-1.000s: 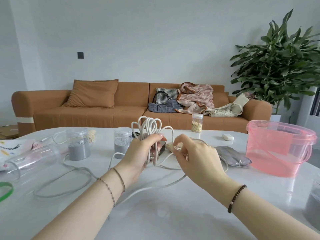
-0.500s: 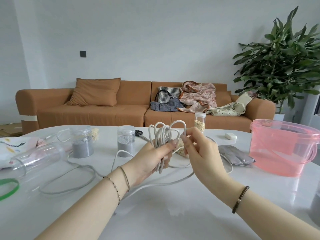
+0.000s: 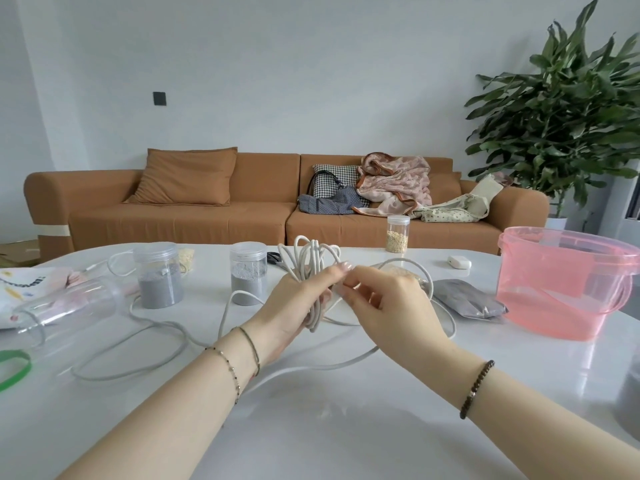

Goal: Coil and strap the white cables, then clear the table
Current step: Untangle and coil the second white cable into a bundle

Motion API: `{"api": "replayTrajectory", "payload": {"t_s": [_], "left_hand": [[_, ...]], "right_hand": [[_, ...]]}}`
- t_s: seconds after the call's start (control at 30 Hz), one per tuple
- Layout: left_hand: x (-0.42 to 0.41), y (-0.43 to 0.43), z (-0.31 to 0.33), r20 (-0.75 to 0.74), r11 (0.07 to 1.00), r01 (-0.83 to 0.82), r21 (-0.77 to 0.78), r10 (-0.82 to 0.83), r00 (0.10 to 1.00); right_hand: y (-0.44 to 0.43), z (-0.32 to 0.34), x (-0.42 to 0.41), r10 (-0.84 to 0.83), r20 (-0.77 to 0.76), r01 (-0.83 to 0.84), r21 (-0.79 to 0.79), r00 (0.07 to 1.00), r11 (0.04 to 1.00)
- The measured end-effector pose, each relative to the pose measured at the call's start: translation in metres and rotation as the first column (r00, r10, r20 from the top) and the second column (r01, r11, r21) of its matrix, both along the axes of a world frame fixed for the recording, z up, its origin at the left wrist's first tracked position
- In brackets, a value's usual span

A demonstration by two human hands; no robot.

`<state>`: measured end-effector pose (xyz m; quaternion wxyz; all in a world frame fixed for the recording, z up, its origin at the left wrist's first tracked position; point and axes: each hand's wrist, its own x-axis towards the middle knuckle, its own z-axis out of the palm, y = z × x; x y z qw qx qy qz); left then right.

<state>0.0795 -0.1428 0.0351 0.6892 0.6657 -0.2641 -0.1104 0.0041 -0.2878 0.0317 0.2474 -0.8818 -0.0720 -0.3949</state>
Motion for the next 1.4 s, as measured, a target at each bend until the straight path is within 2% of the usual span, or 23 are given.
{"api": "replayTrajectory", "payload": {"t_s": [0.13, 0.23, 0.33, 0.4, 0.47, 0.63, 0.73, 0.87, 1.0, 1.1, 1.23, 1.4], "left_hand": [[0.003, 0.0, -0.005, 0.055, 1.0, -0.028, 0.0, 0.028, 0.998], [0.006, -0.001, -0.004, -0.015, 0.992, -0.118, -0.035, 0.118, 0.993], [0.009, 0.004, 0.003, -0.101, 0.973, -0.18, -0.144, 0.166, 0.981], [0.008, 0.004, 0.007, -0.204, 0.944, -0.178, -0.278, 0.123, 0.971], [0.004, 0.0, 0.009, -0.257, 0.928, -0.158, -0.336, 0.071, 0.964], [0.004, -0.008, 0.002, -0.19, 0.932, -0.176, -0.317, 0.119, 0.974], [0.006, -0.006, 0.001, -0.174, 0.924, -0.218, -0.315, 0.17, 0.97], [0.002, -0.001, 0.004, -0.11, 0.962, -0.202, -0.184, 0.184, 0.977], [-0.001, 0.0, 0.007, -0.186, 0.95, -0.214, -0.229, 0.173, 0.967], [-0.001, -0.004, 0.01, -0.297, 0.91, -0.235, -0.341, 0.133, 0.946], [0.0, 0.002, 0.02, -0.399, 0.819, -0.204, -0.536, -0.033, 0.916], [0.006, 0.017, 0.029, -0.433, 0.628, -0.348, -0.696, 0.02, 0.901]], "right_hand": [[-0.001, 0.0, 0.0, 0.017, -0.124, -0.013, 0.032, 0.992, 0.999], [-0.002, 0.002, -0.001, -0.012, -0.154, 0.01, -0.012, 0.988, 1.0], [0.0, 0.001, -0.001, -0.049, -0.167, 0.034, -0.094, 0.985, 0.995], [0.001, 0.001, -0.003, -0.048, -0.188, 0.028, -0.108, 0.981, 0.994], [0.002, 0.0, -0.003, -0.046, -0.203, 0.019, -0.132, 0.978, 0.991], [0.004, -0.002, -0.005, -0.049, -0.173, 0.02, -0.167, 0.984, 0.986], [0.004, -0.002, -0.005, -0.051, -0.076, 0.035, -0.196, 0.996, 0.98], [0.011, -0.005, -0.008, -0.04, -0.029, 0.027, -0.34, 0.999, 0.94], [0.013, -0.004, -0.009, 0.006, -0.05, -0.022, -0.324, 0.999, 0.946], [0.011, 0.0, -0.008, 0.028, -0.083, -0.052, -0.299, 0.996, 0.953], [0.009, -0.002, -0.008, -0.008, -0.063, -0.014, -0.341, 0.998, 0.94], [0.005, -0.001, -0.005, 0.028, -0.078, -0.05, -0.296, 0.997, 0.954]]}}
